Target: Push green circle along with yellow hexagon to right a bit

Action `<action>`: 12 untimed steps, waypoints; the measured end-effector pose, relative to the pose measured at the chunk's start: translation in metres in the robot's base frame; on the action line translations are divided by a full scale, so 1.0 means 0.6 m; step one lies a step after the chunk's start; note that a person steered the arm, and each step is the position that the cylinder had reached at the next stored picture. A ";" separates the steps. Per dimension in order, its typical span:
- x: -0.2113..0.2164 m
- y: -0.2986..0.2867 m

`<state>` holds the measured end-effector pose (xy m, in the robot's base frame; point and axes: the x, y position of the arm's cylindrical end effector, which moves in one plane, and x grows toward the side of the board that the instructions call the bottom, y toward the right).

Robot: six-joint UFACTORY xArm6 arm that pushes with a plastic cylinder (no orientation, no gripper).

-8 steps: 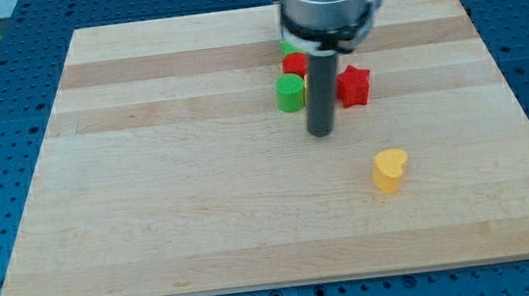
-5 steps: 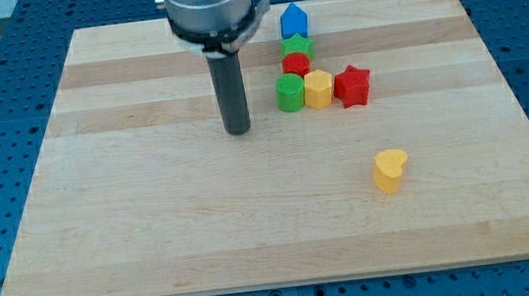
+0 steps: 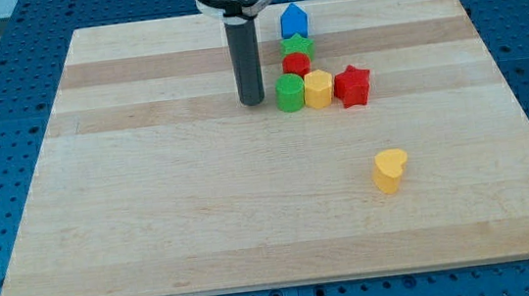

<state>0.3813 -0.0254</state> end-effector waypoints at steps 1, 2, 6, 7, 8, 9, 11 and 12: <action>-0.004 0.000; -0.005 0.000; -0.006 0.027; -0.006 0.027; -0.006 0.027; -0.007 0.030; -0.008 0.038; -0.008 0.038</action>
<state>0.3764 -0.0025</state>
